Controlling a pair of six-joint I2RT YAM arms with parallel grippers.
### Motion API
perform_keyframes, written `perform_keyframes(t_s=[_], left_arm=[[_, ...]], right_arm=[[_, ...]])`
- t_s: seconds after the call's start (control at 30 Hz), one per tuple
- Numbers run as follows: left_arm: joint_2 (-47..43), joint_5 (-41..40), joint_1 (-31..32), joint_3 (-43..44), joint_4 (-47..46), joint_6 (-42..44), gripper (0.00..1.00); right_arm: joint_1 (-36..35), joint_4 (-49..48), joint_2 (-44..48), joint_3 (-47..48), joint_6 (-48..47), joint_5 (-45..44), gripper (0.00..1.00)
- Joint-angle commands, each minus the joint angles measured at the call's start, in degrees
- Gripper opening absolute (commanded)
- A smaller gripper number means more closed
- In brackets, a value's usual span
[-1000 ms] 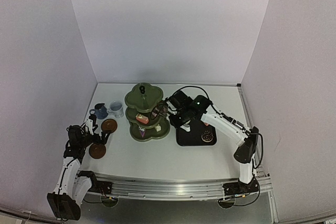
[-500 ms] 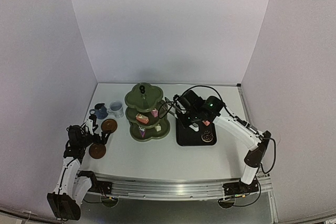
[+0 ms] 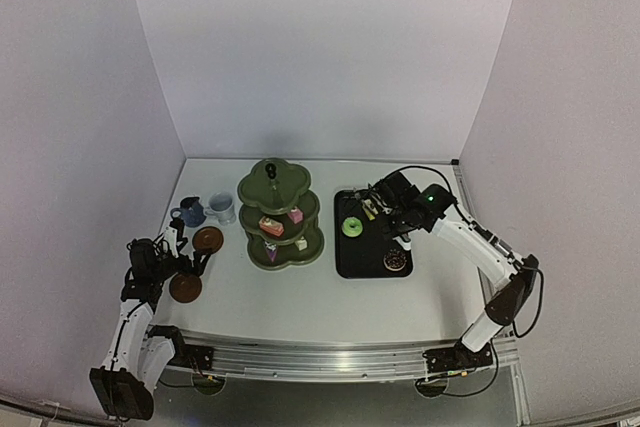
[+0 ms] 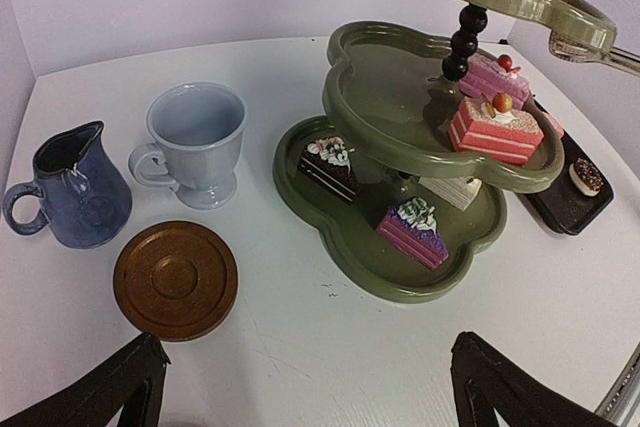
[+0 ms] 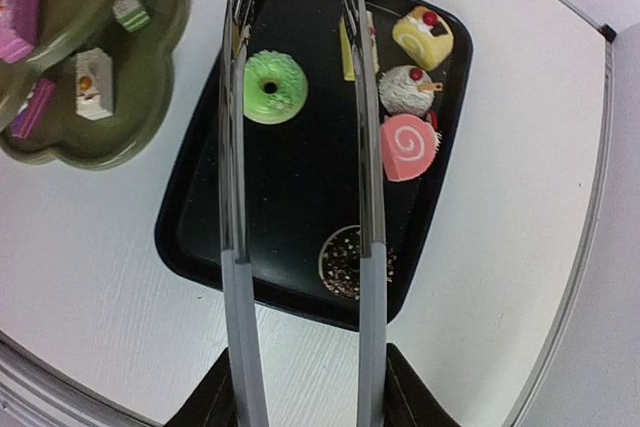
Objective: Serve the afternoon tea
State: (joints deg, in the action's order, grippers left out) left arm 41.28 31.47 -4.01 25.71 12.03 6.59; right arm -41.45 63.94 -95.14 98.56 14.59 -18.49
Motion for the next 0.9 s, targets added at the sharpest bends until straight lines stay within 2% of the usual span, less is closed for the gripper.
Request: perform_keyframes(t_s=[0.0,0.23,0.67,0.77,0.87], left_arm=[[-0.2,1.1,0.1,0.0,-0.5,0.5,0.99],[-0.4,0.4,0.1,0.2,0.0,0.9,0.99],[0.0,0.5,0.0,0.1,-0.1,1.0,0.99],[-0.3,0.4,0.1,0.0,-0.1,1.1,0.99],[-0.3,0.4,0.1,0.0,-0.1,1.2,0.99]], right_arm=[[4.0,-2.3,-2.0,-0.7,-0.6,-1.7,0.41],[7.8,-5.0,-9.5,1.1,-3.8,1.1,0.41],[11.3,-8.0,-17.6,0.9,-4.5,6.0,0.4],[11.5,-8.0,-18.0,0.7,-4.5,6.5,0.32],[11.5,-8.0,-17.7,1.0,-4.6,6.4,0.17]])
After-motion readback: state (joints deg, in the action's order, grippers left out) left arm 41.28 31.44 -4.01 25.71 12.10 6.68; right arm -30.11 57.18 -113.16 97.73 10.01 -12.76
